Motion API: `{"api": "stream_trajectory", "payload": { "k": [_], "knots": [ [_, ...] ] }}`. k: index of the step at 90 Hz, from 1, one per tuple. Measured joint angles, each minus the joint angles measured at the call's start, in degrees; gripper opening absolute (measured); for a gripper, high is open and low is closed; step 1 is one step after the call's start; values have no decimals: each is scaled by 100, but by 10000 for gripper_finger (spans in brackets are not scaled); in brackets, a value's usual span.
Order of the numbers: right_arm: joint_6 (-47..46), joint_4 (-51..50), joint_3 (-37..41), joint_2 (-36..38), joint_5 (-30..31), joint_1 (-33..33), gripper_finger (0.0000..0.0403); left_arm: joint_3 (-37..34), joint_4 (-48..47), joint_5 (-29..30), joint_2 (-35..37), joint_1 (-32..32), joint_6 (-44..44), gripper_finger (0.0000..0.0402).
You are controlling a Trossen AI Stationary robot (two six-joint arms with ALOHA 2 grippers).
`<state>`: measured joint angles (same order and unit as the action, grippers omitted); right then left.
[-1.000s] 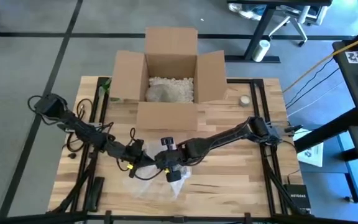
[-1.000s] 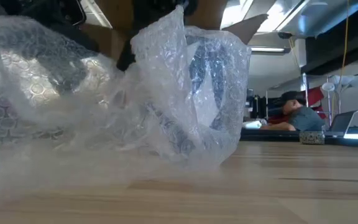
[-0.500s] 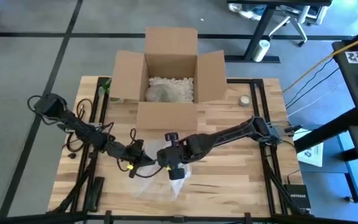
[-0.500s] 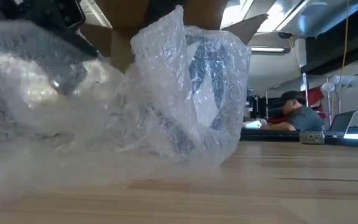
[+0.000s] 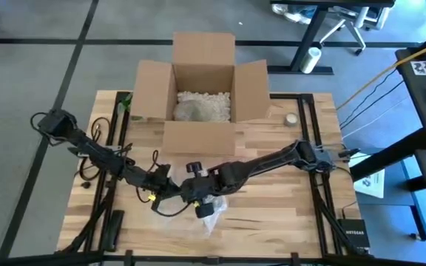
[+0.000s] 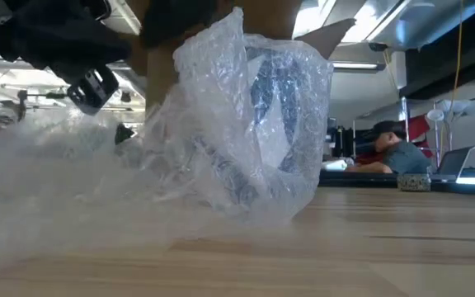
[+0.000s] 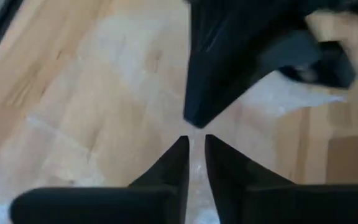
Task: Wrap mug
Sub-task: Wrap the blue mug with the bubble wrap
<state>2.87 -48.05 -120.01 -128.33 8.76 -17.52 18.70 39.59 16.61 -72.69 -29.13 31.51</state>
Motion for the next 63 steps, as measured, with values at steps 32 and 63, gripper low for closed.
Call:
{"api": "stream_trajectory", "payload": {
  "k": [32, 63],
  "knots": [
    [-159, -38, -6, -27, 216, 35, 85, 0, -3759, 1207, 1889, -228, 1034, 0],
    [-174, -55, -5, -27, 227, 35, 85, 0, -6896, 1605, 2769, -812, 3239, 0]
  ]
}}
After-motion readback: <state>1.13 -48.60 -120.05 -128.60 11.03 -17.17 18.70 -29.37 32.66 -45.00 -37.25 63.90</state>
